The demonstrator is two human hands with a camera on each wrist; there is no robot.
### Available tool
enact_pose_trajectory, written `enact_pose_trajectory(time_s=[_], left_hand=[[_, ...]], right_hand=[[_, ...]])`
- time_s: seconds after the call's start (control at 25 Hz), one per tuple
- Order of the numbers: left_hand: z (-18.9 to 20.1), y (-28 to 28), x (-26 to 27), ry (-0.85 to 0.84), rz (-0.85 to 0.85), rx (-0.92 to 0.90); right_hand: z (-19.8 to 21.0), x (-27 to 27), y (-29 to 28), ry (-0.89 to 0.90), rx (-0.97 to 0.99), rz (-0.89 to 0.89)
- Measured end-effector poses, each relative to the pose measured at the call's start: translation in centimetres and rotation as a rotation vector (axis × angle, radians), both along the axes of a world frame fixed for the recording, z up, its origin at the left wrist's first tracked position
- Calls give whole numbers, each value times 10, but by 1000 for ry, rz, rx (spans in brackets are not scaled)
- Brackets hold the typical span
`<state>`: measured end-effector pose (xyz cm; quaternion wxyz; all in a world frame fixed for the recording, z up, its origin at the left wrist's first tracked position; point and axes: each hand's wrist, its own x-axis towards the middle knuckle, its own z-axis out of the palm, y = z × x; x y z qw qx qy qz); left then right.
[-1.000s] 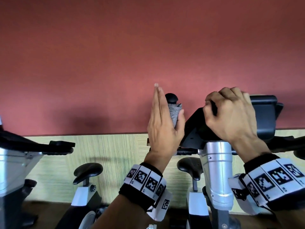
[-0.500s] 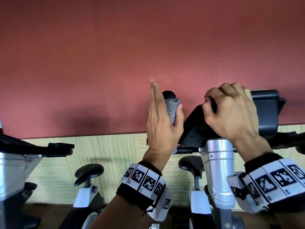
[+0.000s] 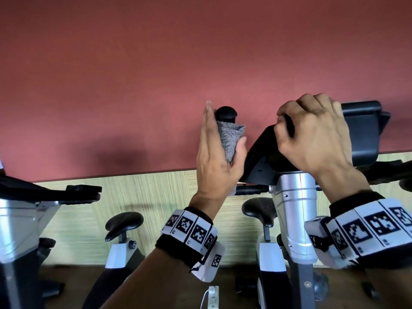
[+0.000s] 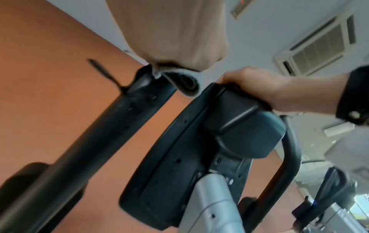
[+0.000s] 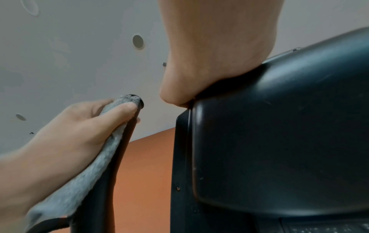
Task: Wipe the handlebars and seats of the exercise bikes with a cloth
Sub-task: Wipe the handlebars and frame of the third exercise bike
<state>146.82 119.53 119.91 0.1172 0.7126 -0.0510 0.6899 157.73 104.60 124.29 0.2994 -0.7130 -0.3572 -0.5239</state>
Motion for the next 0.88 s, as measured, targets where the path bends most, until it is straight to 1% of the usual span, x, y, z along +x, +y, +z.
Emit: enact_pose_trajectory(time_s=[0.12,0.24,0.48,0.64,0.76,0.84,0.88], left_hand=[[-25,12,-4,91,-77,-83],[-29,22,-6,134,-88,-106],[-32,25,-9,145,-277,-211],[-32,23,-4,126,-302,-233],[-35,19,-2,86,-324,-262],[-36,18,-1,53,-318,-269],[-35,18,0,43,-310,-279]], right_hand=[[-2,0,-1,-4,-4,-6],[-3,-1,-1,-1,-13,-5],[-5,-2,-3,6,-27,-7],[-8,-5,-3,-14,-54,-16],[-30,-7,-12,-97,-50,25],[-60,-7,-21,-173,-12,54],[-76,-4,-24,-230,-1,26]])
